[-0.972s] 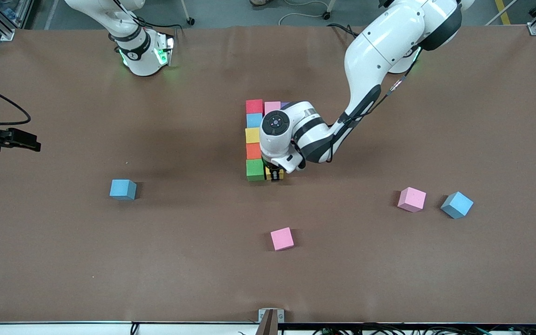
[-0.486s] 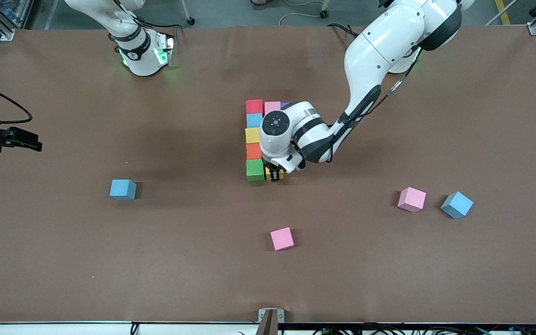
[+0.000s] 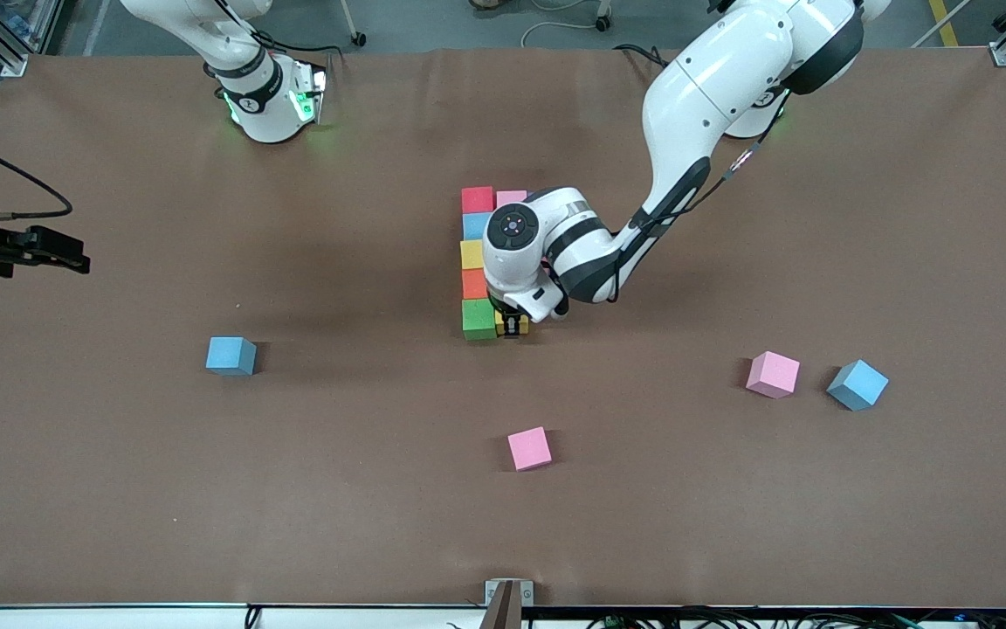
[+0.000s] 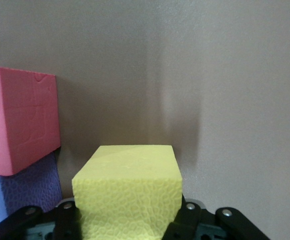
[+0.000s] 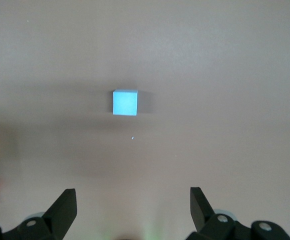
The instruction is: Arrange 11 blocks into digit 3
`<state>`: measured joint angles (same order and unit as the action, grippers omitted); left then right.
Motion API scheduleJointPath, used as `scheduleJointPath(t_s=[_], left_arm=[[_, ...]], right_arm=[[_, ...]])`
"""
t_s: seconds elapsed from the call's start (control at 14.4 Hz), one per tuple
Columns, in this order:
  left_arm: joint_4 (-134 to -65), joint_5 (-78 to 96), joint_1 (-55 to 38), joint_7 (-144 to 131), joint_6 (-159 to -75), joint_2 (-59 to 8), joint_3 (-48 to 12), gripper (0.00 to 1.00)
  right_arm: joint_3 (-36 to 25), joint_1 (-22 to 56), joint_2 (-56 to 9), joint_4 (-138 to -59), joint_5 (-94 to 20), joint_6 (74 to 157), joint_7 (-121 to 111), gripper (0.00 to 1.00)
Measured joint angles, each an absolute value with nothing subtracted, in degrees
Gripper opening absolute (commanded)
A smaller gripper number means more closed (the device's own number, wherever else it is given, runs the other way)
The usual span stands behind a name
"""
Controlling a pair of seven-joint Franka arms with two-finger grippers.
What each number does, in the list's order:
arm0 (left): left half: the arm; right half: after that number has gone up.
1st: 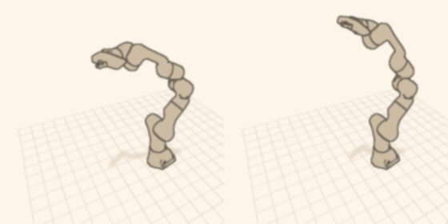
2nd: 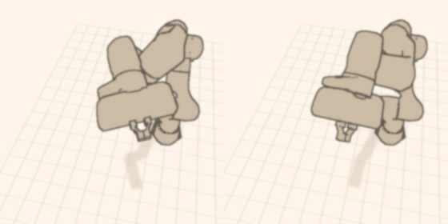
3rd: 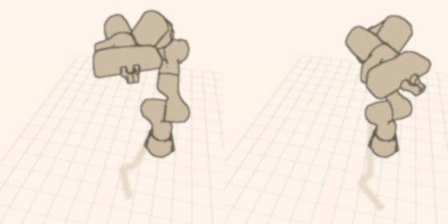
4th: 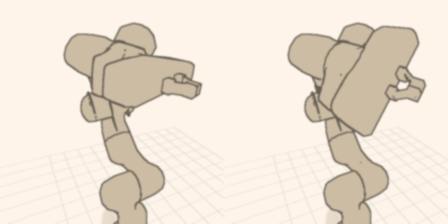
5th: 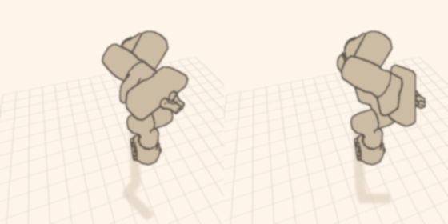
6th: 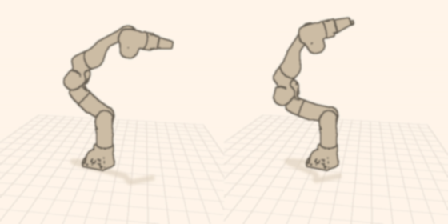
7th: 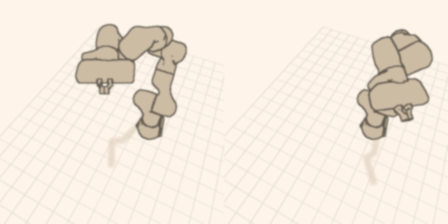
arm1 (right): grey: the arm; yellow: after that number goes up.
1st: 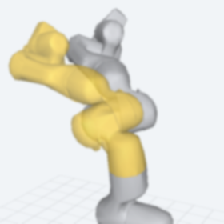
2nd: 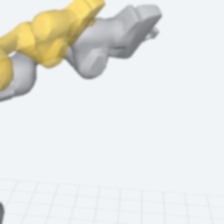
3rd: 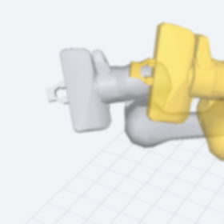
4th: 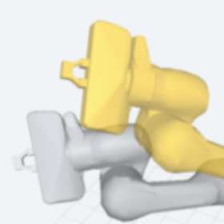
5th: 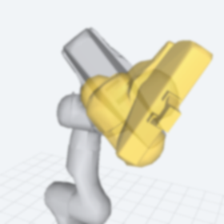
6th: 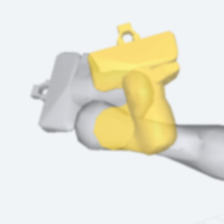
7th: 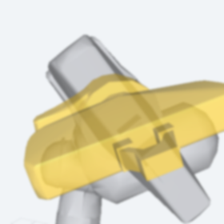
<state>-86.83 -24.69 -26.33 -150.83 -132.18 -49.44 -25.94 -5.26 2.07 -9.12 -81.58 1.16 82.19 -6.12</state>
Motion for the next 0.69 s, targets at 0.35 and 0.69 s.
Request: scheduleJointPath(t_s=[0.35,0.69], left_arm=[[-86.83,-24.69,-26.34,-150.53,-132.20,-49.45,-25.94,0.23],[-86.83,-24.69,-26.34,-150.50,-132.20,-49.45,-25.94,0.23]], right_arm=[[-5.94,1.94,-4.31,-86.80,1.16,83.62,-6.12,1.00],[-4.59,0.79,0.46,-89.56,1.16,83.95,-6.12,1.00]])
